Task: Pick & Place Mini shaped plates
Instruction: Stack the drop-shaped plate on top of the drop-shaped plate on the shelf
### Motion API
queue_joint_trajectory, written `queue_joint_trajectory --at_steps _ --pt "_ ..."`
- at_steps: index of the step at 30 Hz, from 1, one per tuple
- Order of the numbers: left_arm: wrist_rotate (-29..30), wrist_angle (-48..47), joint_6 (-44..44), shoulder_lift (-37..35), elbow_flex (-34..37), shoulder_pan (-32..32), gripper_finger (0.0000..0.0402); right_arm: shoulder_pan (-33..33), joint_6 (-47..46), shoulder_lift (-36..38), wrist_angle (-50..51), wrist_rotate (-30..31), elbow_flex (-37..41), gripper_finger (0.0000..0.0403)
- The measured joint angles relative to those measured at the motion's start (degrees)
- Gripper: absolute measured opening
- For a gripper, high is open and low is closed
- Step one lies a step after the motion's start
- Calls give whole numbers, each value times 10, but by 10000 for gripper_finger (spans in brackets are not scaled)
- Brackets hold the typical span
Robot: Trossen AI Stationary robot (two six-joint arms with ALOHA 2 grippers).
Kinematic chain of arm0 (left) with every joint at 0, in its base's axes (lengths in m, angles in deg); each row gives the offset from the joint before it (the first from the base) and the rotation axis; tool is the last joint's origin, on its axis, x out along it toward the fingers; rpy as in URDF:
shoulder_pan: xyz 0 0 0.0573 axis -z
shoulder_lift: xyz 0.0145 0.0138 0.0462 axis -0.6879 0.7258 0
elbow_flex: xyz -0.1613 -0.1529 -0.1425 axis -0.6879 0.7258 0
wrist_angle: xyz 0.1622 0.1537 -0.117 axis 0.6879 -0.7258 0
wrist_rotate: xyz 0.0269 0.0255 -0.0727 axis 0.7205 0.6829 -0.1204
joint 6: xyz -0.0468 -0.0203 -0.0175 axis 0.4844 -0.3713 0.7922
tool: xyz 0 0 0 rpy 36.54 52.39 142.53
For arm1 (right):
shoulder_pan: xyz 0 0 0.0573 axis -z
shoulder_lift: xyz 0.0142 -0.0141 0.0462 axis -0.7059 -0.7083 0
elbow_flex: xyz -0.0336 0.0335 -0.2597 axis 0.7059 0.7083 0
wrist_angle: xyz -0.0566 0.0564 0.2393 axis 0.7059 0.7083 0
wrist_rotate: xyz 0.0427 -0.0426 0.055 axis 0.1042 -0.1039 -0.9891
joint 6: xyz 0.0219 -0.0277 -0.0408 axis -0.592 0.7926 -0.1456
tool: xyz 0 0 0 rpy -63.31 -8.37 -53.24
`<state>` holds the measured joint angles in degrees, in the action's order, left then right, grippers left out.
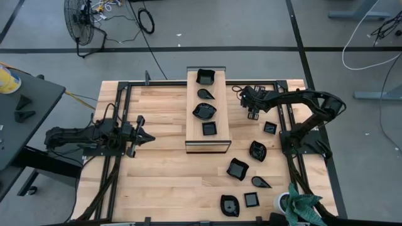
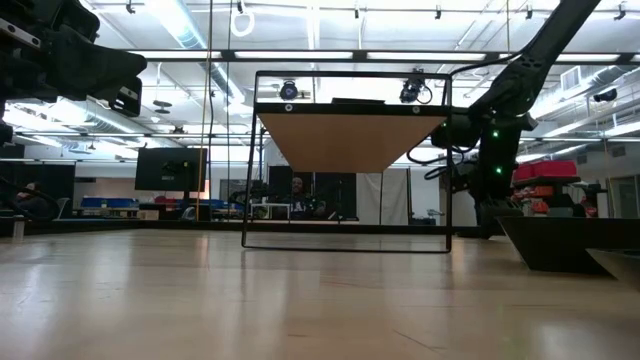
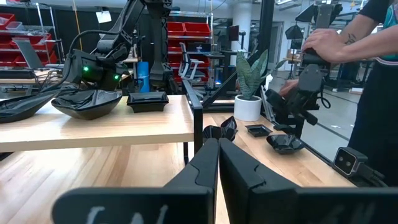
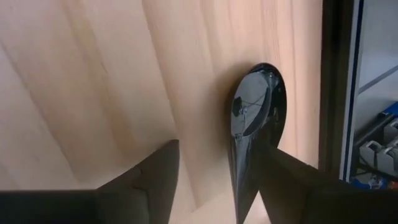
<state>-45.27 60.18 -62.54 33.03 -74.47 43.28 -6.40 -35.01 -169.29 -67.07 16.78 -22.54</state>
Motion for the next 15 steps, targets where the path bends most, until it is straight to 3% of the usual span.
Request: queue_joint_trajectory --at_steps 15 --pt "0 0 0 0 0 0 18 2 15 -2 3 -1 1 83"
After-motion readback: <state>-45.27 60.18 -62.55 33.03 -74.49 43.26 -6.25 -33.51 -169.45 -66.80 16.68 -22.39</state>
